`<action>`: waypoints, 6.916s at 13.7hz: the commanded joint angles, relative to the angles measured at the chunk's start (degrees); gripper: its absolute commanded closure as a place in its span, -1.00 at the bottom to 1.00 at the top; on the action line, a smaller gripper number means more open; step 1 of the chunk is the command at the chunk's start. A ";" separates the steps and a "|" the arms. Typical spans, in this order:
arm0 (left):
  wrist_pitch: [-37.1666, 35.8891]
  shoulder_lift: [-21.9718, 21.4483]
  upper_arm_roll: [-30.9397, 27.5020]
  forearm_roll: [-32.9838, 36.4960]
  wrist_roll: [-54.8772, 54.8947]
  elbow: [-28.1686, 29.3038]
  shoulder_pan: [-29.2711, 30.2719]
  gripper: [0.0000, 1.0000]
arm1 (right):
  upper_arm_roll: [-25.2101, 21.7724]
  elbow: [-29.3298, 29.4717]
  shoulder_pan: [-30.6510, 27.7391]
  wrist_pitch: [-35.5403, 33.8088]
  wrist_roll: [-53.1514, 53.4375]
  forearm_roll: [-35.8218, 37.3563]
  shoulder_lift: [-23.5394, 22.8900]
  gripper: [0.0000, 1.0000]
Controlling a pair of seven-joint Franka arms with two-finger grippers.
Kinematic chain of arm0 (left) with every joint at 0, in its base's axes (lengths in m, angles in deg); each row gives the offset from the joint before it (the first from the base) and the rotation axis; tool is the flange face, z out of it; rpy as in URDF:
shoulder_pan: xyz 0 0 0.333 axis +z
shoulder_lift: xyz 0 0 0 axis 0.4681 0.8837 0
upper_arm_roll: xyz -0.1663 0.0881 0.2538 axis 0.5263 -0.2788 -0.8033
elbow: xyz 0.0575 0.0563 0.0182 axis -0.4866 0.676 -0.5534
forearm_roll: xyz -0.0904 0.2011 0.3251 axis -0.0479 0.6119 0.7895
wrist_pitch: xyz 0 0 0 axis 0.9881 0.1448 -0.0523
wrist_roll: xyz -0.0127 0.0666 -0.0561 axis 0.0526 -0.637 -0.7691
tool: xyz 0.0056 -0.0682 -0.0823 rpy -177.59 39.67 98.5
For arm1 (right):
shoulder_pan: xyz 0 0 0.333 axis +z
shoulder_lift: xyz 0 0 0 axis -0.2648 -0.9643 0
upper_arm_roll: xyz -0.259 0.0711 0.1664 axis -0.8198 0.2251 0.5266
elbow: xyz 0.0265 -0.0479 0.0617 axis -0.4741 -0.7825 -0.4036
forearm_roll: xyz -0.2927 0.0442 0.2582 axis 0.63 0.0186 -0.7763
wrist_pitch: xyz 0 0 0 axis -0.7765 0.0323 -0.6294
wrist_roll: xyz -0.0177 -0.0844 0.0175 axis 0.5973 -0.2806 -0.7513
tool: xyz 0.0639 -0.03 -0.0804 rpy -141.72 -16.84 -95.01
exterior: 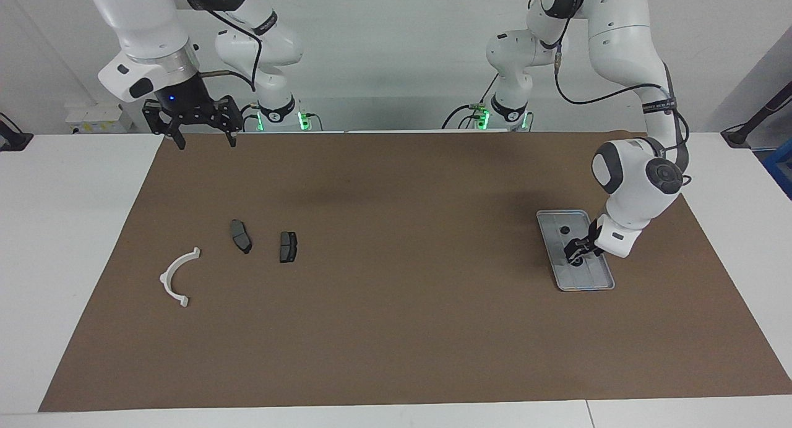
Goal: Place bearing gear from tray to pile
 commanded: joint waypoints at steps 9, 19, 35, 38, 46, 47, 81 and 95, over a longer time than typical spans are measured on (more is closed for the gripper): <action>3.18 -1.35 -0.10 0.41 -0.13 3.86 -0.37 1.00 | 0.15 -0.86 -0.31 0.38 -1.51 -1.67 1.26 -1.00; -12.84 1.37 -0.27 -1.97 -39.21 -13.20 -25.22 1.00 | 0.24 -1.47 -0.31 0.73 -1.42 -1.67 1.70 -1.00; -8.59 -2.38 -0.45 -1.18 -44.80 -2.59 -30.27 -1.00 | 0.24 -17.38 6.18 21.20 12.78 -2.46 -1.45 -1.00; -8.96 -14.41 -0.36 -1.27 -27.70 9.52 -22.73 -1.00 | 0.24 -17.29 10.31 23.74 22.28 -2.46 -4.09 -1.00; -2.48 -18.14 -0.27 -1.53 6.64 17.72 -0.73 -0.90 | 0.24 -9.58 24.81 29.65 45.50 -1.32 -16.99 -1.00; -0.10 -17.79 -0.36 -1.53 6.46 18.95 -0.72 -0.71 | 0.15 -7.12 26.48 29.56 46.99 -1.31 -19.45 -1.00; -17.13 -15.94 0.17 -2.67 -3.64 5.96 -3.00 1.00 | -0.12 27.27 38.80 26.65 65.29 5.28 -53.58 0.96; -10.81 -8.51 0.08 -5.75 -38.58 -4.03 -27.32 1.00 | 0.59 31.40 12.91 -6.56 14.30 1.32 -33.02 1.00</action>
